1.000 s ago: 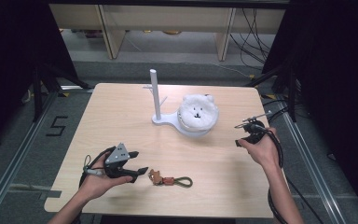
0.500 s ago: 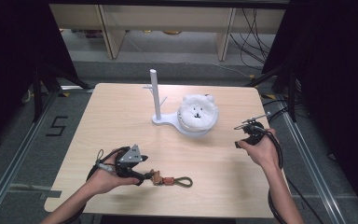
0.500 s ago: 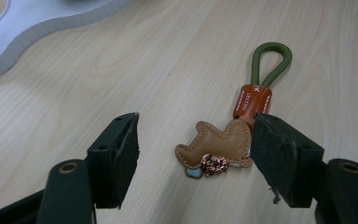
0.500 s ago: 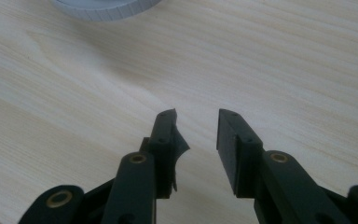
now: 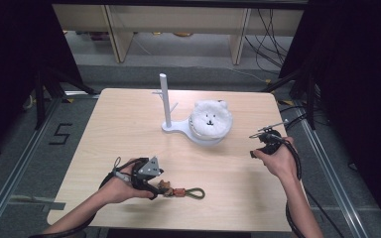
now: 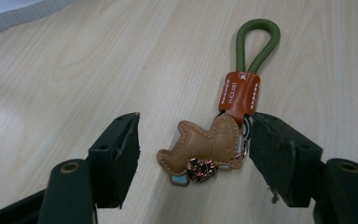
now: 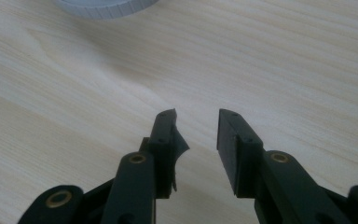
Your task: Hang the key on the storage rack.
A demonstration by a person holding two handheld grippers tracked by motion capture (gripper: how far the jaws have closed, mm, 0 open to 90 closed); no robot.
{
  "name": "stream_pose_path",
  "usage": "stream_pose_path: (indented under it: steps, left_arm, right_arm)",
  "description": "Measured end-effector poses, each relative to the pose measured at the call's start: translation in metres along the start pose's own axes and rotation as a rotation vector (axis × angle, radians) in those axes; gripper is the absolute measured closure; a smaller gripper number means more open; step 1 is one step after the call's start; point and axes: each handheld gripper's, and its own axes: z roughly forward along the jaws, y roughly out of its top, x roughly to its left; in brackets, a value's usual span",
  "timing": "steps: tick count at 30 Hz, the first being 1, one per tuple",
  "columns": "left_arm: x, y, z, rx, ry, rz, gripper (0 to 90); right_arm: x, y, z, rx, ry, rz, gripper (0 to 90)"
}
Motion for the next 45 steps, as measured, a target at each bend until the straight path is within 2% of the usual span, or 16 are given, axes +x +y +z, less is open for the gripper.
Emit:
stream_pose_path:
  steps: [2, 3, 8, 12, 13, 14, 15, 16, 22, 24, 30, 37, 42, 43, 44, 45]
  left_arm:
    - [0.000, 0.001, 0.001, 0.011, -0.007, 0.012, 32.8]
    - [-0.001, 0.001, 0.002, 0.006, -0.016, 0.003, 32.9]
    - [-0.003, 0.004, 0.005, 0.012, -0.026, 0.023, 33.7]
    - [-0.005, 0.007, 0.008, 0.034, -0.042, 0.055, 35.8]
    - [-0.007, 0.007, 0.010, 0.016, -0.047, 0.032, 36.4]
    - [-0.006, 0.009, 0.009, 0.046, -0.053, 0.069, 37.1]
    - [-0.006, 0.010, 0.010, 0.053, -0.061, 0.080, 37.8]
    - [-0.007, 0.011, 0.012, 0.054, -0.069, 0.078, 38.6]
    - [-0.010, 0.017, 0.017, 0.092, -0.097, 0.114, 42.0]
    - [-0.009, 0.020, 0.018, 0.125, -0.105, 0.148, 42.9]
    - [-0.011, 0.026, 0.024, 0.169, -0.111, 0.171, 44.4]
    - [-0.013, 0.034, 0.032, 0.235, -0.123, 0.219, 45.5]
    - [-0.014, 0.040, 0.035, 0.280, -0.124, 0.259, 46.2]
    - [-0.015, 0.041, 0.036, 0.280, -0.127, 0.251, 46.2]
    - [-0.015, 0.042, 0.036, 0.304, -0.131, 0.270, 46.4]
    - [-0.016, 0.043, 0.038, 0.294, -0.131, 0.266, 46.7]
  right_arm:
    - [0.000, 0.000, 0.000, 0.001, 0.001, -0.001, 68.3]
    - [-0.001, 0.000, 0.001, -0.017, 0.002, -0.031, 68.3]
    - [0.000, -0.001, -0.001, -0.004, 0.011, -0.005, 68.3]
    - [0.000, -0.001, -0.001, -0.005, 0.017, -0.008, 68.3]
    - [0.000, -0.001, -0.001, -0.006, 0.019, -0.009, 68.3]
    - [0.000, -0.001, -0.001, -0.006, 0.019, -0.008, 68.3]
    - [0.001, -0.001, -0.001, -0.008, 0.017, -0.008, 68.3]
    - [-0.002, -0.001, 0.001, -0.028, 0.012, -0.037, 68.3]
    - [0.001, -0.002, 0.000, -0.001, 0.019, -0.005, 68.3]
    - [0.001, -0.002, 0.000, 0.000, 0.020, -0.008, 68.3]
    - [0.000, -0.002, -0.001, 0.002, 0.017, -0.019, 68.3]
    - [0.001, -0.001, -0.003, 0.001, 0.006, 0.002, 68.3]
    - [0.000, -0.001, -0.003, -0.001, 0.010, -0.010, 68.3]
    - [0.000, 0.000, -0.003, -0.002, 0.010, -0.011, 68.3]
    - [0.001, 0.000, -0.003, -0.002, 0.011, -0.011, 68.3]
    - [0.001, 0.000, -0.003, -0.001, 0.013, -0.008, 68.3]
